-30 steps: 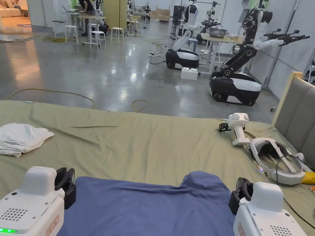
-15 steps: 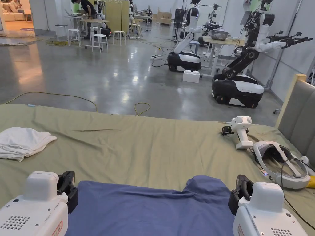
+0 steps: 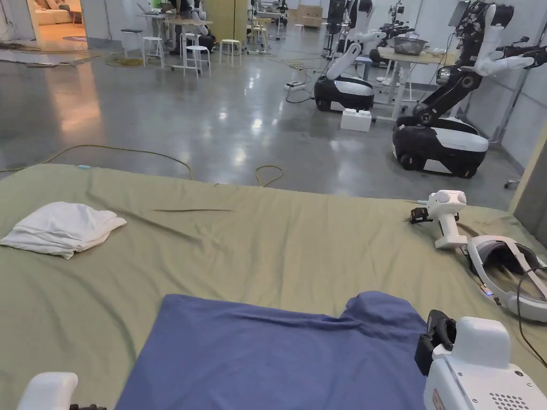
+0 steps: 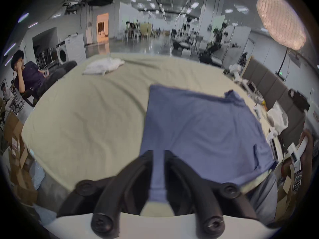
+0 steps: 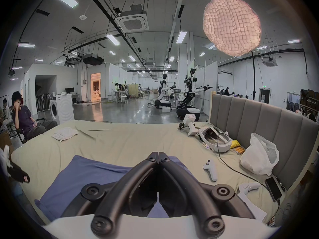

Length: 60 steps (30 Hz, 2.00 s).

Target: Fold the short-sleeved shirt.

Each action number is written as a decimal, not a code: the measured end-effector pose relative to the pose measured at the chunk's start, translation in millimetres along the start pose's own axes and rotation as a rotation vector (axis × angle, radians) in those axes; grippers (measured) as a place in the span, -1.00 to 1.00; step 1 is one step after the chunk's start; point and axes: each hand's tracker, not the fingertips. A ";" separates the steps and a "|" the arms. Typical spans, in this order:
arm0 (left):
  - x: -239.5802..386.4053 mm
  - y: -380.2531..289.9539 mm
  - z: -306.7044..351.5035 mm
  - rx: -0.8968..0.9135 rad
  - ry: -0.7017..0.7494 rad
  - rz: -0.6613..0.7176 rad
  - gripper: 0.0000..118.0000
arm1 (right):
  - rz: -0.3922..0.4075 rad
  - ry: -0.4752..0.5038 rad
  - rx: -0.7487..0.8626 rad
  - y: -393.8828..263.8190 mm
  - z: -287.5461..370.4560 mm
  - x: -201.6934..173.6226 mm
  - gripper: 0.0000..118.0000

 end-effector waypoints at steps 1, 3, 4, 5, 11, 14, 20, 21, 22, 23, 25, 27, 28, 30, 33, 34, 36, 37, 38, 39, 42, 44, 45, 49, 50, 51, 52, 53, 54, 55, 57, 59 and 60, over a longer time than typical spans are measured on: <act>-4.1 -8.3 -2.7 -0.023 0.013 0.001 -0.26 | 0.002 0.001 -0.007 -1.7 0.0 -1.1 -1.00; -9.3 -21.8 -4.3 -0.084 0.041 0.023 0.08 | 0.007 0.003 -0.017 -5.1 0.3 -2.2 -1.00; -12.8 -27.9 -7.3 -0.105 0.052 0.041 0.09 | 0.010 0.004 -0.022 -6.4 0.3 -2.9 -1.00; -15.5 -32.3 -10.4 -0.128 0.064 0.056 0.08 | 0.011 0.004 -0.025 -7.6 0.4 -3.9 -1.00; -23.0 -42.3 -36.0 -0.204 0.080 0.085 0.09 | 0.018 0.005 -0.047 -12.7 1.4 -6.7 -1.00; -28.5 -43.4 -61.5 -0.263 0.081 0.088 0.09 | 0.017 0.006 -0.060 -15.6 1.2 -7.5 -1.00; -23.1 -44.8 -73.2 -0.299 0.126 0.052 0.00 | 0.028 -0.001 -0.077 -17.8 4.7 -4.2 -1.00; -21.3 -45.5 -72.0 -0.294 0.122 0.038 -0.16 | 0.028 -0.002 -0.080 -18.6 4.9 -2.9 -1.00; -23.5 -49.3 -75.2 -0.288 0.111 0.028 -0.31 | 0.025 -0.004 -0.085 -19.5 5.1 -1.5 -1.00; -22.6 -50.5 -75.1 -0.283 0.105 0.021 -0.51 | 0.023 -0.006 -0.090 -21.1 5.1 1.1 -1.00; -20.8 -52.4 -76.4 -0.279 0.095 0.009 -0.67 | 0.018 -0.012 -0.100 -24.0 5.3 4.9 -1.00; -19.9 -56.5 -78.4 -0.274 0.088 0.001 -0.78 | 0.008 -0.012 -0.117 -26.1 6.7 9.5 -1.00; -20.9 -56.4 -77.8 -0.270 0.087 0.003 -0.81 | 0.005 -0.015 -0.129 -27.0 7.7 11.6 -1.00; -22.5 -58.9 -74.4 -0.256 0.076 0.018 -0.83 | 0.012 -0.017 -0.170 -28.7 10.5 16.2 -1.00; -26.8 -60.8 -70.3 -0.238 0.062 0.029 -0.83 | 0.056 -0.025 -0.267 -33.7 16.8 27.3 -1.00; -26.9 -61.5 -68.8 -0.234 0.058 0.032 -0.83 | 0.071 -0.034 -0.299 -36.5 19.3 31.9 -0.92; -28.7 -61.2 -66.4 -0.225 0.052 0.037 -0.83 | 0.091 -0.035 -0.382 -44.9 25.6 44.5 -0.23; -29.5 -60.8 -65.5 -0.223 0.049 0.036 -0.83 | 0.081 -0.034 -0.430 -50.1 28.6 51.9 0.11; -20.9 -58.8 -56.9 -0.218 0.051 0.033 -0.83 | 0.063 -0.025 -0.470 -56.3 31.3 59.2 0.23; -18.5 -57.7 -53.5 -0.216 0.049 0.033 -0.83 | 0.056 -0.016 -0.544 -65.0 34.1 68.4 0.23; -11.3 -54.1 -44.2 -0.207 0.050 0.023 -0.83 | 0.075 -0.030 -0.648 -91.2 45.7 86.4 0.22; -8.8 -52.9 -41.3 -0.207 0.050 0.016 -0.83 | 0.105 -0.036 -0.726 -106.3 55.3 91.9 0.22; -8.0 -53.1 -40.3 -0.205 0.052 0.016 -0.83 | 0.107 -0.039 -0.762 -115.3 58.4 95.3 0.22; -3.4 -51.7 -36.1 -0.205 0.054 0.015 -0.83 | 0.075 -0.060 -0.842 -144.4 65.5 105.2 0.21; -3.2 -51.0 -35.8 -0.205 0.053 0.017 -0.83 | 0.071 -0.064 -0.861 -150.3 64.9 107.0 0.20; -2.5 -50.7 -35.7 -0.208 0.054 0.017 -0.83 | 0.066 -0.084 -0.878 -156.6 64.4 108.1 0.19; -1.6 -51.1 -35.3 -0.209 0.056 0.016 -0.83 | 0.057 -0.082 -0.885 -162.6 61.8 110.0 0.12; -0.8 -51.5 -34.9 -0.208 0.056 0.016 -0.83 | 0.028 -0.066 -0.897 -167.9 59.2 112.6 -0.04; -0.9 -51.4 -35.5 -0.210 0.056 0.016 -0.83 | -0.005 -0.051 -0.920 -173.1 56.2 114.3 -0.29; -1.9 -51.0 -37.0 -0.212 0.055 0.015 -0.83 | -0.035 -0.039 -0.927 -176.6 54.6 114.7 -0.63; -0.3 -51.5 -36.7 -0.214 0.057 0.015 -0.83 | -0.046 -0.024 -0.916 -179.5 53.2 111.8 -0.87; -0.1 -50.9 -36.8 -0.214 0.057 0.018 -0.83 | -0.011 -0.027 -0.903 -177.0 54.8 105.7 -0.92; 0.9 -51.0 -35.6 -0.210 0.058 0.016 -0.83 | 0.007 -0.025 -0.912 -174.9 54.3 104.5 -0.93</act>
